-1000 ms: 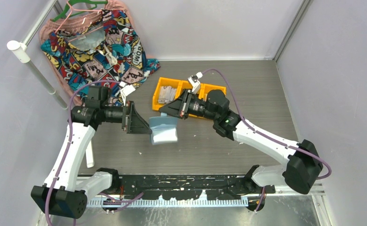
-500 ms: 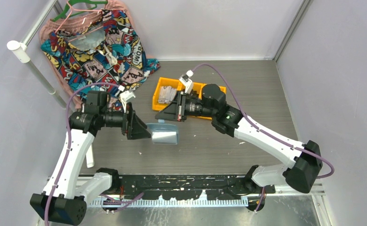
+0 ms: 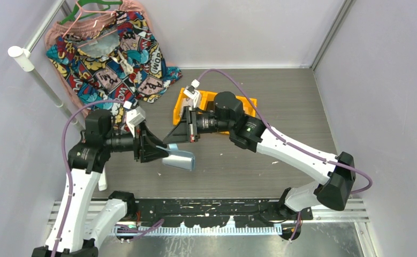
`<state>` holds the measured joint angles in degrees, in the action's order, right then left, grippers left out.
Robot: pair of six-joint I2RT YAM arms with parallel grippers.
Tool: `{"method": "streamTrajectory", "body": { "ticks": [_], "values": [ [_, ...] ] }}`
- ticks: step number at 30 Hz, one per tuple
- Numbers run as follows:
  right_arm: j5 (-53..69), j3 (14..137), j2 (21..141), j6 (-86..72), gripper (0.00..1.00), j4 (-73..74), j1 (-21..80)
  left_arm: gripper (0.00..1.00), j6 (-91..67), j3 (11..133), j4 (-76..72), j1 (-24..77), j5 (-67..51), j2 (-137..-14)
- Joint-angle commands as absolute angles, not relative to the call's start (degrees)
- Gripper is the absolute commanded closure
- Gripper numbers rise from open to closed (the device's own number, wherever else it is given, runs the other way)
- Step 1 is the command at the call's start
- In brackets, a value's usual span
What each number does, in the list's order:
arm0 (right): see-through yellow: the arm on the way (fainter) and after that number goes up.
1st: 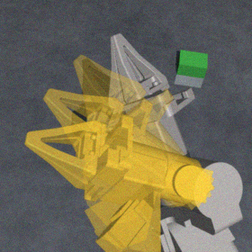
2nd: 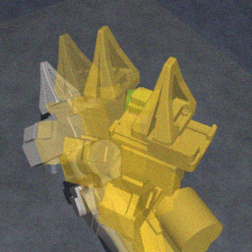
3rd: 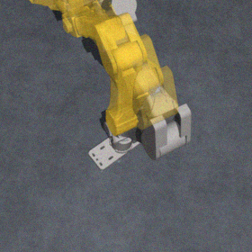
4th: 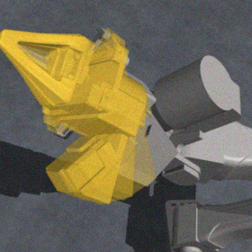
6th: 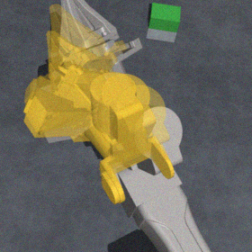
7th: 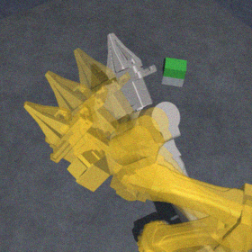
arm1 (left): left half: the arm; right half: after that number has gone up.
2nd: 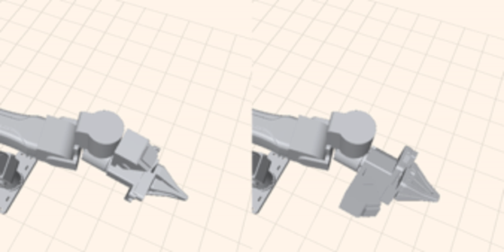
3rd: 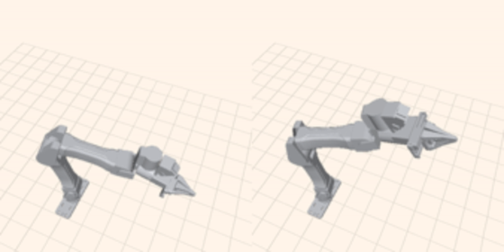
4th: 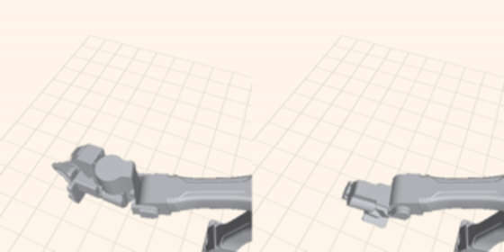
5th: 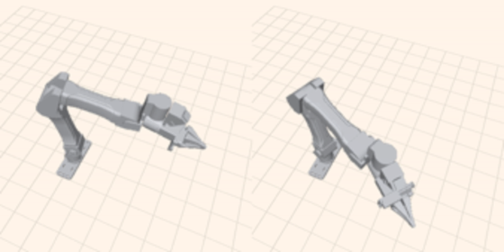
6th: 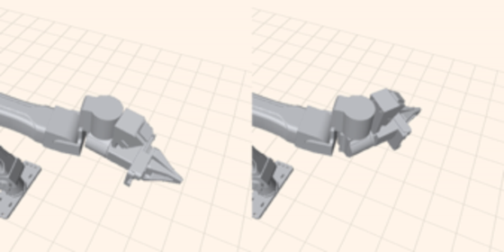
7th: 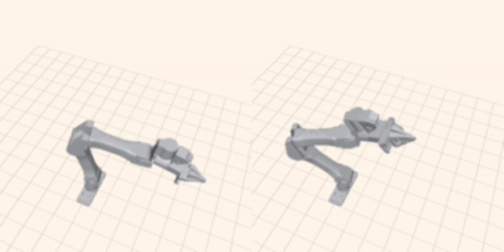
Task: Take the credit cards out of the card holder
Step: Open the card holder, then remove the credit card from the card holder.
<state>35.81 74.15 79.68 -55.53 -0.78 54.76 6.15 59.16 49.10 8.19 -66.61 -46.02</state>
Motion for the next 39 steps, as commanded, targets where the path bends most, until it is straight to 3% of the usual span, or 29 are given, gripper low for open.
{"method": "streamTrajectory", "body": {
  "ticks": [1,6,9,13,15,16,18,19,21,24,28,34,39],
  "values": [
    [36.1,77.3,79.6,-55.1,0.99,-2.8,55.1,0.57,-5.2,57.1,37.3,8.3,-72.2,-41.9],
    [36.8,77.9,80.0,-55.6,0.99,-3.1,55.1,0.60,-9.0,56.3,33.2,8.3,-72.5,-40.8],
    [37.2,78.5,80.6,-56.0,0.99,-3.2,55.1,0.72,-11.9,56.1,31.2,8.3,-72.7,-41.5],
    [37.4,79.0,80.9,-56.1,0.97,-3.1,55.1,0.99,-19.0,54.4,23.6,8.4,-68.6,-41.1],
    [37.4,79.2,80.7,-56.0,0.96,-3.0,55.1,1.00,-20.9,53.3,21.1,8.4,-65.9,-40.1],
    [37.3,79.3,80.5,-55.7,0.89,-2.5,55.0,1.00,-21.4,52.8,20.2,8.4,-64.1,-39.7],
    [37.1,79.4,79.9,-54.8,0.53,-1.0,54.5,1.00,-23.8,51.8,18.1,8.4,-62.4,-39.0],
    [36.9,79.0,79.2,-54.4,0.42,-0.6,53.9,1.00,-25.3,51.7,17.3,8.5,-62.5,-39.1],
    [36.7,77.2,77.2,-53.7,0.27,-0.5,52.3,1.00,-29.3,51.9,16.3,8.4,-62.5,-40.0],
    [36.6,72.5,72.8,-52.2,0.14,-1.9,49.4,1.00,-36.7,52.3,14.1,8.4,-62.1,-41.7],
    [33.3,64.3,65.2,-46.1,0.09,-1.3,48.7,1.00,-47.5,52.6,8.8,8.5,-61.6,-43.1],
    [30.6,48.1,55.0,-49.3,0.08,-15.7,48.8,1.00,-61.3,51.7,2.0,8.4,-59.4,-44.6],
    [26.3,43.3,52.9,-48.8,0.10,-17.6,48.7,1.00,-67.0,51.6,-1.7,8.4,-58.8,-44.8]
  ]
}}
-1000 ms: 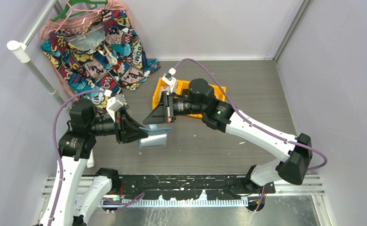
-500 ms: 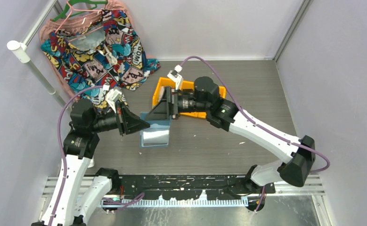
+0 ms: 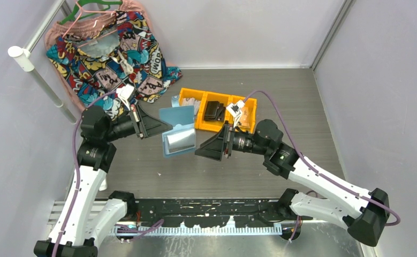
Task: Take the credit cards out of the card holder
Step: Remove the credit card from the card holder.
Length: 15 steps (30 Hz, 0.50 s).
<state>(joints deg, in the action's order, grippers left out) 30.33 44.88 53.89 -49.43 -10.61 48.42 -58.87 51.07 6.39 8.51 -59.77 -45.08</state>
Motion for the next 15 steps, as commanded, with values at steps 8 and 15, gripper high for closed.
{"method": "streamTrajectory", "body": {
  "ticks": [8,15],
  "values": [
    [21.8,42.7,56.2,-46.2,0.18,-18.2,49.6,1.00,-69.5,51.7,-1.4,8.4,-58.6,-44.0],
    [18.4,40.9,58.8,-44.0,0.20,-21.5,51.4,1.00,-70.4,52.6,-0.8,8.4,-58.9,-44.0]
  ]
}}
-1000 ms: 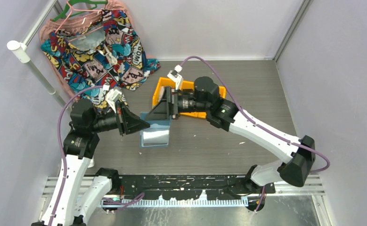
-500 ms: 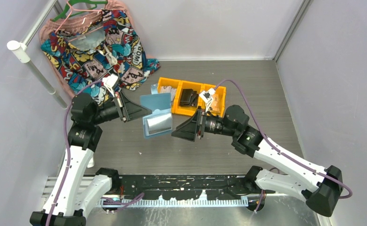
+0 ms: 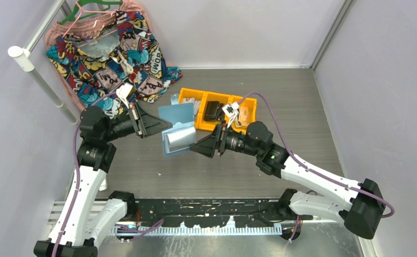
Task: Take the credit cards out of the card holder
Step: Remove the credit card from the card holder.
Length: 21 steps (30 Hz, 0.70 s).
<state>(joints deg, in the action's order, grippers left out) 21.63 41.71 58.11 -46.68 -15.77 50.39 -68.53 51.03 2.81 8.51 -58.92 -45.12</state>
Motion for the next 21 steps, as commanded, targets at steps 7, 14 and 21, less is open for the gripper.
{"method": "streamTrajectory", "body": {
  "ticks": [7,14,21],
  "values": [
    [14.3,40.2,61.0,-42.1,0.21,-28.1,52.1,1.00,-71.1,53.2,-0.3,8.4,-58.9,-43.9],
    [14.6,43.0,64.6,-44.2,0.22,-37.0,52.2,1.00,-71.0,53.2,-0.1,8.4,-59.8,-43.6],
    [20.7,43.8,65.8,-49.3,0.21,-42.8,52.2,1.00,-70.3,52.8,1.1,8.3,-61.2,-43.2]
  ]
}}
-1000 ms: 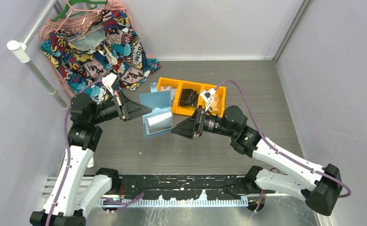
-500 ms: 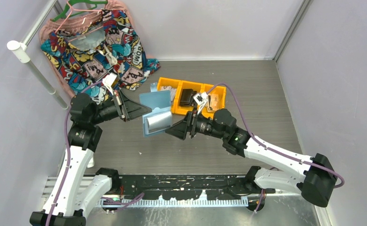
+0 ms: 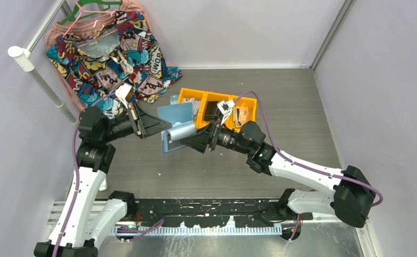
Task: Take the credit cards out of the card holder
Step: Remove the credit card from the card holder.
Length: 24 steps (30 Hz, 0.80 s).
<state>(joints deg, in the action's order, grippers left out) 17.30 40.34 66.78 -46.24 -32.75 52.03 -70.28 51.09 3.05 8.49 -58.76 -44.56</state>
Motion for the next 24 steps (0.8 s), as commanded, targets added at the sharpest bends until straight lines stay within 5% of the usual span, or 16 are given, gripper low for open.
{"method": "streamTrajectory", "body": {
  "ticks": [1,11,18,24],
  "values": [
    [21.3,44.0,65.5,-49.8,0.21,-43.0,52.2,1.00,-70.0,52.7,1.0,8.3,-61.3,-43.2],
    [18.6,46.7,66.1,-52.2,0.23,-43.3,52.2,1.00,-69.9,51.9,1.0,8.4,-62.6,-42.4],
    [18.6,48.4,69.1,-56.8,0.61,-45.1,52.1,1.00,-68.7,51.3,1.4,8.4,-64.8,-41.4],
    [19.0,48.8,69.1,-60.8,0.71,-46.8,52.0,1.00,-61.9,50.5,7.2,8.4,-65.6,-40.4]
  ]
}}
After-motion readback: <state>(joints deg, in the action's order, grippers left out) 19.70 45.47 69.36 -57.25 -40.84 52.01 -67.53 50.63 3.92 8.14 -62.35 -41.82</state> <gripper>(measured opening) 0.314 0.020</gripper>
